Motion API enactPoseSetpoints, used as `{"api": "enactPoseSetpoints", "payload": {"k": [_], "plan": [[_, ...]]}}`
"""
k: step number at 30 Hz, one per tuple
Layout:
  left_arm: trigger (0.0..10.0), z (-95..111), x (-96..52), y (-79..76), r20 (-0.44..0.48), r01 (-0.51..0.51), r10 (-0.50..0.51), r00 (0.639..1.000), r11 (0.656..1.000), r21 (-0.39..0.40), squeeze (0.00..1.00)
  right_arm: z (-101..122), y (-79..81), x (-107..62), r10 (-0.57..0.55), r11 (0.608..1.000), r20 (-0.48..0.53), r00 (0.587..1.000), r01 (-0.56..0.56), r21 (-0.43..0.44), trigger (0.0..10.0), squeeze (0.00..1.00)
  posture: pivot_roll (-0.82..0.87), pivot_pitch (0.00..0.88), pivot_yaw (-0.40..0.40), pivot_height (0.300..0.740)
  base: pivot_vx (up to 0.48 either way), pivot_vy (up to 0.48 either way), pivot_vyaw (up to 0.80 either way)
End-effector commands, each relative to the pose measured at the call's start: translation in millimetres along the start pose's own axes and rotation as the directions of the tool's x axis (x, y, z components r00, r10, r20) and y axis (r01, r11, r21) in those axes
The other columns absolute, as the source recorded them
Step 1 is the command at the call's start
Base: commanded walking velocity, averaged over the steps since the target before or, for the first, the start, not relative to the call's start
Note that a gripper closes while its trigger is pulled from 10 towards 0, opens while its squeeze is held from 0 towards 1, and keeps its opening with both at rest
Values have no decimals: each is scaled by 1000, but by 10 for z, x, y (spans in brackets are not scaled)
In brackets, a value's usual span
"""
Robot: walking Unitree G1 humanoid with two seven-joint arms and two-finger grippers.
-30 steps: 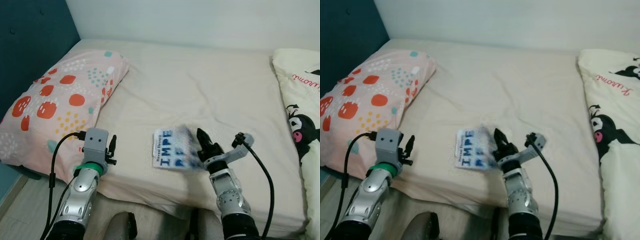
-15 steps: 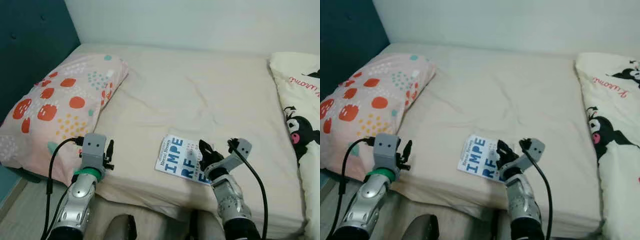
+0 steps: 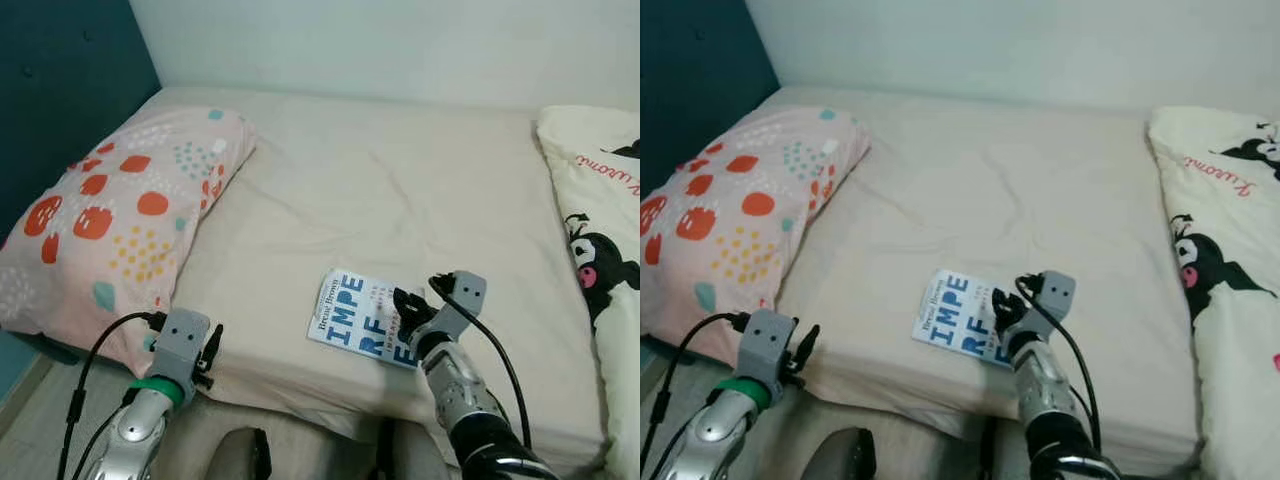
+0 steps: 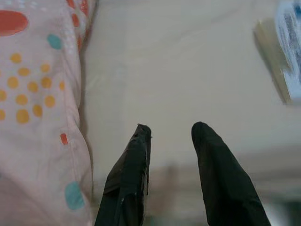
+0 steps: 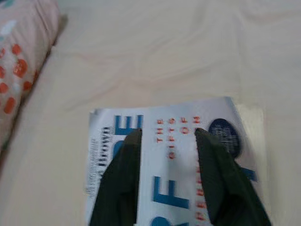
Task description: Clean up the room
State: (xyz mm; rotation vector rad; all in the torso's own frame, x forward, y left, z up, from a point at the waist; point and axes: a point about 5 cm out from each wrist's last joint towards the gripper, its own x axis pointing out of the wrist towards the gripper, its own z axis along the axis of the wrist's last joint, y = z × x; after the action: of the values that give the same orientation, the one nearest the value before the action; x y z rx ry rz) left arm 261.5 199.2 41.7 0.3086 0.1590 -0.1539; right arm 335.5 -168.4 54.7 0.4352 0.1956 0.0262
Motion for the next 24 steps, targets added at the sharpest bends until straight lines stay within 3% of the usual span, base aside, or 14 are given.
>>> {"api": "enactPoseSetpoints", "payload": {"k": [1, 7, 12, 14, 15, 16, 17, 21, 24], "plan": [[10000, -120, -117, 52, -49, -7, 7, 999, 1000, 14, 0, -32, -63, -16, -41, 999, -11, 999, 41, -5, 10000, 1000, 135, 139, 89, 626, 0, 0, 0], [10000, -160, -214, 160, -63, -48, 49, 997, 998, 28, 0, 61, -137, 12, -108, 994, 16, 994, 108, -11, 10000, 1000, 150, 171, 89, 626, 0, 0, 0], [10000, -180, -314, 213, -71, -74, 77, 995, 996, 45, 0, 63, -330, -34, -276, 950, 2, 961, 273, -153, 10000, 1000, 160, 208, 97, 626, 0, 0, 0], [10000, -180, -321, 211, -71, -75, 78, 994, 996, 45, 0, 60, -346, -41, -291, 943, 2, 957, 287, -168, 10000, 1000, 160, 208, 97, 626, 0, 0, 0], [10000, -173, -344, 206, -68, -76, 79, 995, 996, 44, 0, 62, -369, -51, -316, 933, 9, 949, 312, -178, 5020, 0, 169, 224, 102, 626, 0, 0, 0], [10000, -167, -360, 203, -67, -76, 79, 995, 996, 44, 0, 64, -380, -56, -329, 928, 15, 944, 326, -180, 5020, 0, 169, 224, 102, 626, 0, 0, 0], [10000, -157, -383, 206, -64, -80, 83, 995, 996, 44, 0, 75, -394, -60, -345, 922, 25, 938, 344, -175, 0, 0, 175, 236, 105, 626, 0, 0, 0], [10000, -140, -427, 221, -58, -89, 91, 994, 995, 47, 0, 120, -436, -68, -390, 900, 55, 919, 393, -191, 0, 0, 181, 246, 108, 626, 0, 0, 0], [10000, -130, -475, 248, -56, -95, 98, 994, 994, 55, 0, 187, -533, -97, -467, 850, 94, 879, 475, -226, 0, 0, 192, 266, 114, 626, 0, 0, 0]]}}
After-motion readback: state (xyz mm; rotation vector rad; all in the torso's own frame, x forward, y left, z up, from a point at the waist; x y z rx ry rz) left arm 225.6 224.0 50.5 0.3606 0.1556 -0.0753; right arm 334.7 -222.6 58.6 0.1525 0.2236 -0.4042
